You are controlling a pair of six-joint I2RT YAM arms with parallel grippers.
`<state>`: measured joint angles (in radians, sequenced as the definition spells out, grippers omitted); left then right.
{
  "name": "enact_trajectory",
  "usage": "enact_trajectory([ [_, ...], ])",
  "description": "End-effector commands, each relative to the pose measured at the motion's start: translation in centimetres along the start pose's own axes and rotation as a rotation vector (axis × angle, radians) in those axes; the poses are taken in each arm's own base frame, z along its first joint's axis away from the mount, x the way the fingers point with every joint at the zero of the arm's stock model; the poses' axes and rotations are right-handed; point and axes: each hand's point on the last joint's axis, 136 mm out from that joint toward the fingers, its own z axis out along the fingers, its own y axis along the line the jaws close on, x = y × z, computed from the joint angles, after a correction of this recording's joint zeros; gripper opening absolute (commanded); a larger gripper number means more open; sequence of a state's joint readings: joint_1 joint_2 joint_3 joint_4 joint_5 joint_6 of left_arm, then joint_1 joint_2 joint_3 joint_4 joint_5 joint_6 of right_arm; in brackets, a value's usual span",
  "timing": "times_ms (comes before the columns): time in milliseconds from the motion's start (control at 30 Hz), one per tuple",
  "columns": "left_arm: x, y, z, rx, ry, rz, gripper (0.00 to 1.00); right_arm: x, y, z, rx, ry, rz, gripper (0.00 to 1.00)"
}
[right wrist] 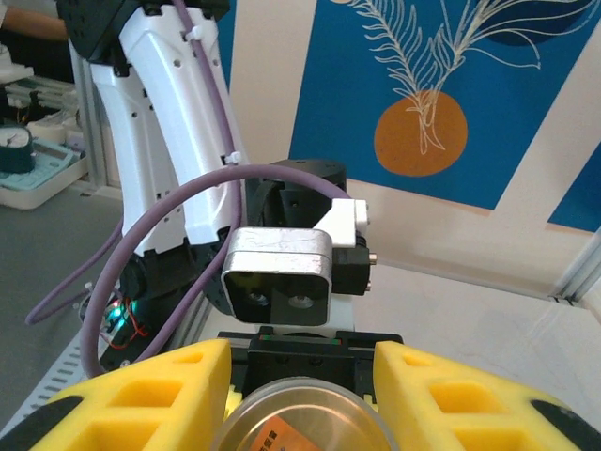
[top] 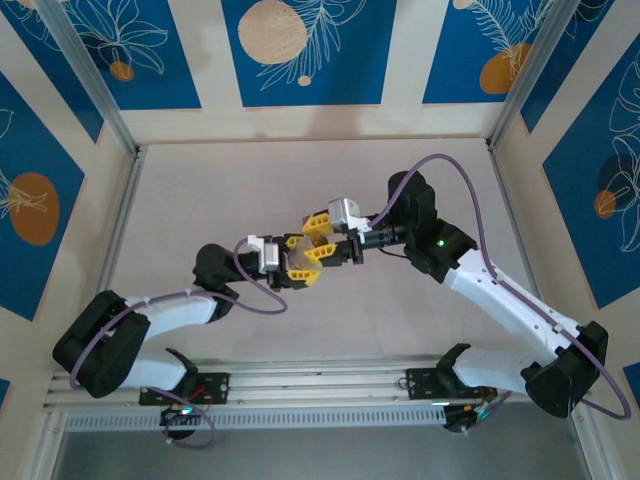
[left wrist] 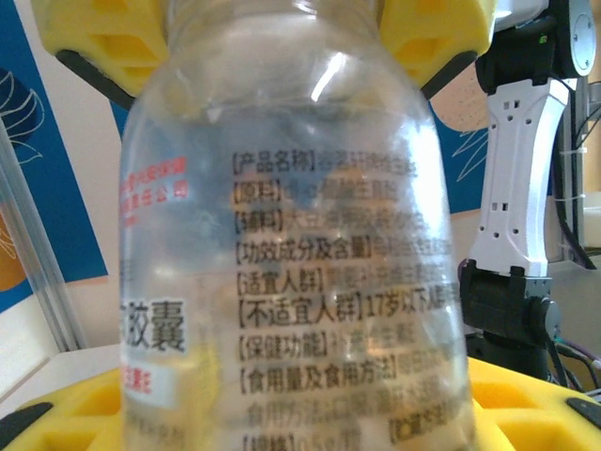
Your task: Sort the pills into containers
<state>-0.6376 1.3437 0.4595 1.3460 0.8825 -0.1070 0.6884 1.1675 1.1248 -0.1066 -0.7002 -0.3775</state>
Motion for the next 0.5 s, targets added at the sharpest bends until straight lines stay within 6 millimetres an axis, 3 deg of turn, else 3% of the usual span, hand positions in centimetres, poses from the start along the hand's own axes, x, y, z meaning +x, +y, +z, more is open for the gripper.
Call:
enact_trajectory([
  [0,-3.0,0.0,0.8,0.03,-0.067,0.037,0.0,1.4,2.8,0.7,-0.15,0.037,0.028,0.0],
  [267,-3.7,-0.6,1.3,0.108,-0.072,-0.004,0.0,3.4,5.6,0.6,-0.306,0.133,0.02,0.0],
  [467,-2.8,0.1,1.7,0.098,0.002,-0.031,0.0,5.4,4.7,0.4,-0.279,0.283,0.023,0.0],
])
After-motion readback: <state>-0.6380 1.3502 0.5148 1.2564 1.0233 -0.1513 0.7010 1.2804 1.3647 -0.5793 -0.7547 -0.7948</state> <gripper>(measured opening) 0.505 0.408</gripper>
